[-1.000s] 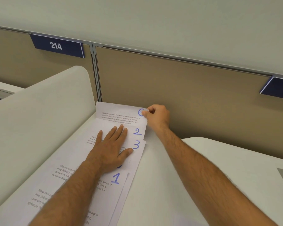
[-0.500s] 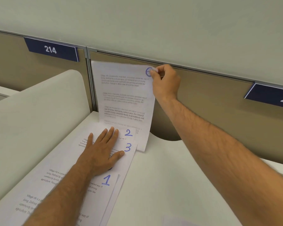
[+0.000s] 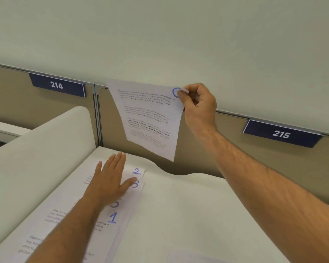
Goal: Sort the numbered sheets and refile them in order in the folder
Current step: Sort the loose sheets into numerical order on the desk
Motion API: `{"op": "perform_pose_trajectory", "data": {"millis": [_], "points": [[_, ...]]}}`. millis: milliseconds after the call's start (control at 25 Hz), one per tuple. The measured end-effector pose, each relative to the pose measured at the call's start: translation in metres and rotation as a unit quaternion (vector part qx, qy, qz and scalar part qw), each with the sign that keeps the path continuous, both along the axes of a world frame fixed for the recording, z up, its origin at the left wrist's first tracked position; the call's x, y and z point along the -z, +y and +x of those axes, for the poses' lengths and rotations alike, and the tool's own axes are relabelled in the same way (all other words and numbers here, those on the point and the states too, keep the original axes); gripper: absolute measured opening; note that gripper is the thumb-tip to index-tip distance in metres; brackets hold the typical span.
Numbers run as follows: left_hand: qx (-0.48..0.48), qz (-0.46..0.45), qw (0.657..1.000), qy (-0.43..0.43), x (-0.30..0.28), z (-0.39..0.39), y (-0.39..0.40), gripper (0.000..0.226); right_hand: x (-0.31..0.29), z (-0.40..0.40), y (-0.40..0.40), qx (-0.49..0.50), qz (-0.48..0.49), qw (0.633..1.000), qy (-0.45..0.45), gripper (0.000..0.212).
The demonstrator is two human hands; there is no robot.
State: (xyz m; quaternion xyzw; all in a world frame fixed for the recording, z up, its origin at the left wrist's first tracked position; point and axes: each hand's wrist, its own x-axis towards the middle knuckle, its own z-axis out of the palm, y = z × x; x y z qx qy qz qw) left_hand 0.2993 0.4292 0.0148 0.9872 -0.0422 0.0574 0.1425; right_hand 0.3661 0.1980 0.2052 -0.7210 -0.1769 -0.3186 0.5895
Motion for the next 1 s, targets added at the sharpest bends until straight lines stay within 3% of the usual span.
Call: {"op": "perform_pose_trajectory", "data": {"millis": [120,240,360,480,640,1000], "points": [[-0.027,-0.169,0.982,-0.084,-0.033,-0.013,-0.017,0.098,-0.007,-0.038,-0.016,-0.032,0.024,0.999,0.037,0.016],[0.006,-0.358,0.921,-0.157,-0.067,-0.036,-0.037,0.079,-0.014,-0.079,-0.031,-0.053,0.039,0.996,0.067,0.016],[-0.021,-0.437,0.888,-0.145,-0.084,-0.064,-0.054,0.082,-0.024,-0.115,-0.052,-0.064,0.053,0.992,0.093,0.015],[-0.042,-0.521,0.845,-0.114,-0.091,-0.095,-0.071,0.056,-0.026,-0.147,-0.078,-0.07,0.065,0.988,0.123,0.011],[-0.034,-0.574,0.816,-0.059,-0.095,-0.127,-0.095,0.015,-0.013,-0.182,-0.11,-0.035,0.103,0.98,0.167,0.003],[-0.051,-0.572,0.817,0.056,-0.076,-0.195,-0.15,0.013,0.112,-0.278,-0.18,0.006,0.071,0.914,0.4,0.026]]}}
